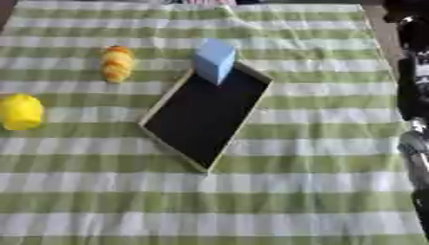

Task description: Pick up objects on the table and place them in the box.

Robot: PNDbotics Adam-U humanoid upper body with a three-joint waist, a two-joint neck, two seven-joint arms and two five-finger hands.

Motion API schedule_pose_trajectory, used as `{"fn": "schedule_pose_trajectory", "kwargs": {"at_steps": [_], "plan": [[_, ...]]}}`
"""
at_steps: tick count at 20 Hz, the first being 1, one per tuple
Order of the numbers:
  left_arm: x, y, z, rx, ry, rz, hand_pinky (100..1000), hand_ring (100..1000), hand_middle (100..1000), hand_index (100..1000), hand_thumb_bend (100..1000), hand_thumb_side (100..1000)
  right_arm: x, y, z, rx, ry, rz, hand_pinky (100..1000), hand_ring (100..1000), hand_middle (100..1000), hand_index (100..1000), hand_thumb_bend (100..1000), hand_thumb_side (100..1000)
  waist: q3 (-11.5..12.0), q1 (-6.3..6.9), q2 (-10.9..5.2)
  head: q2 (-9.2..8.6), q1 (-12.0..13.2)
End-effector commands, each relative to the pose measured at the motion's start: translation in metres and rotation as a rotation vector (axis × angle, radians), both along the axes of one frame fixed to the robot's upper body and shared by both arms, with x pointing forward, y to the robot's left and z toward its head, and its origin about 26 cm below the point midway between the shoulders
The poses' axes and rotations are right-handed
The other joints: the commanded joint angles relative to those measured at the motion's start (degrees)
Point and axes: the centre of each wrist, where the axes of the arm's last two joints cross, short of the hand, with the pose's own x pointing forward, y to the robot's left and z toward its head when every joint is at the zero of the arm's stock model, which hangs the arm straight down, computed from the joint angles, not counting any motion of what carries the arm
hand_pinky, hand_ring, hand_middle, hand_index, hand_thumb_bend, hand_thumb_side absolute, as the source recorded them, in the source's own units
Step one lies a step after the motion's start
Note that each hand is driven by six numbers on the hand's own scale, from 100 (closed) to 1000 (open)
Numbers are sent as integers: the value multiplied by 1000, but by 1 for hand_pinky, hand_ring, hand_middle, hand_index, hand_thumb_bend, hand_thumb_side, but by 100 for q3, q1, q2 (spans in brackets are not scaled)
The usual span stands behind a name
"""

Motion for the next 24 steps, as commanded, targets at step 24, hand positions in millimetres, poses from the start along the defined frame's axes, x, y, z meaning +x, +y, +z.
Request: {"fn": "schedule_pose_trajectory", "kwargs": {"at_steps": [24], "plan": [[27, 119, 5, 1269, 731, 415, 860, 866, 812, 905, 219, 304, -8, -9, 0, -89, 15, -28, 937, 822, 539, 781, 100, 470, 11, 194, -188, -37, -124]]}}
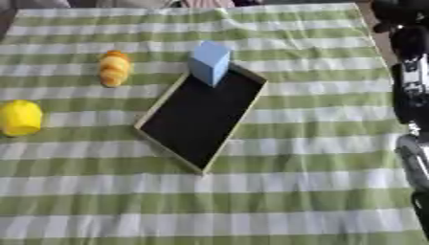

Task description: Pick up objects on the table and place them in the box.

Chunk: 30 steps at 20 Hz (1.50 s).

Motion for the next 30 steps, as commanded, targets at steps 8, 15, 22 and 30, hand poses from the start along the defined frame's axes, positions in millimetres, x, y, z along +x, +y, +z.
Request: {"fn": "schedule_pose_trajectory", "kwargs": {"at_steps": [8, 15, 22, 30], "plan": [[10, -34, 29, 130, 74, -68, 861, 867, 812, 906, 247, 410, -1, 1, 9, -50, -9, 15, 938, 821, 536, 781, 100, 470, -34, 33, -119, -17, 92], [22, -49, 22, 154, 154, -86, 860, 866, 812, 902, 221, 501, -1, 2, 8, -54, 1, 24, 939, 820, 534, 781, 100, 470, -57, 34, -121, -28, 140], [33, -61, 19, 158, 173, -95, 861, 868, 818, 915, 225, 497, -1, 3, 7, -59, 13, 31, 941, 821, 532, 781, 100, 470, -61, 44, -124, -48, 184], [56, -106, 27, 112, 121, -204, 850, 859, 814, 917, 157, 455, -1, 4, 5, -62, 29, 39, 942, 822, 531, 781, 100, 470, -30, 47, -164, -48, 252]]}}
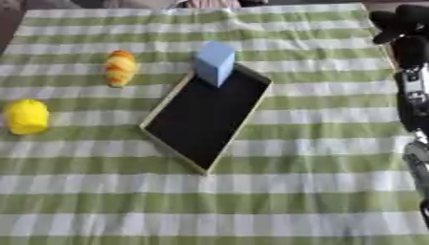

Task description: Pick up objects on the table and place them in the box.

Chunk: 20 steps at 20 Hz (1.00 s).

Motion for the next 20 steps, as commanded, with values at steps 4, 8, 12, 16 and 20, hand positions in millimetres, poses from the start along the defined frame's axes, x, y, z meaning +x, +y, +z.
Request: {"fn": "schedule_pose_trajectory", "kwargs": {"at_steps": [4, 8, 12, 16, 20], "plan": [[13, -21, 10, 10, -13, -44, 851, 860, 816, 916, 153, 459, -2, -1, 7, -26, -11, 8, 943, 822, 531, 781, 100, 470, 28, 10, -133, -46, 58], [22, -33, 7, 16, 7, -67, 852, 862, 818, 917, 149, 476, -2, -1, 7, -27, -8, 9, 943, 822, 531, 781, 100, 470, 34, 14, -141, -47, 54], [28, -38, 4, 29, 33, -69, 864, 873, 831, 922, 195, 419, -2, -1, 6, -27, -5, 10, 944, 822, 530, 781, 100, 470, 31, 21, -142, -34, 58], [26, -35, 1, 83, 54, -45, 922, 923, 840, 920, 475, 488, -2, -1, 6, -30, 1, 8, 945, 823, 529, 781, 100, 470, 33, 45, -136, -27, 55], [23, -27, -3, 163, 42, 0, 952, 943, 847, 916, 596, 591, -2, 0, 6, -34, 7, 12, 946, 822, 528, 781, 100, 470, 49, 73, -138, -35, 37]]}}
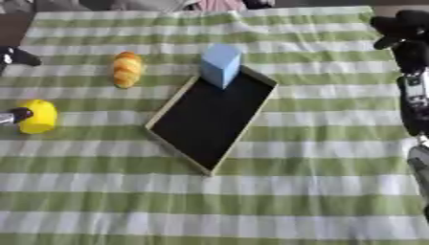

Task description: Pick up objects on the table and place them in the box.

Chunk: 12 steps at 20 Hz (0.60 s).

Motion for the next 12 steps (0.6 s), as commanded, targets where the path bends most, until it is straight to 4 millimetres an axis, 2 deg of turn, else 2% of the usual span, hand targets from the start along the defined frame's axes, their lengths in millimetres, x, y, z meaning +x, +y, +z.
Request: {"fn": "schedule_pose_trajectory", "kwargs": {"at_steps": [1, 5, 8, 12], "plan": [[-5, 16, 11, 79, -40, 51, 953, 943, 847, 917, 593, 588, -2, 0, 7, -23, -13, 9, 945, 822, 528, 780, 100, 470, 16, 4, -123, -38, -16], [-6, 19, 5, 95, -22, 61, 956, 947, 851, 934, 564, 514, -2, -1, 6, -23, -7, 8, 946, 821, 526, 780, 100, 470, 26, 20, -130, -37, -47], [-6, 19, 3, 93, -1, 64, 954, 946, 849, 937, 569, 559, -2, -1, 5, -21, 0, 6, 947, 821, 526, 779, 100, 470, 39, 39, -136, -27, -41], [-4, 21, -3, 94, 21, 93, 943, 937, 838, 930, 608, 551, -3, -1, 4, -22, 5, 5, 948, 821, 526, 779, 100, 470, 40, 58, -140, -18, -40]]}}
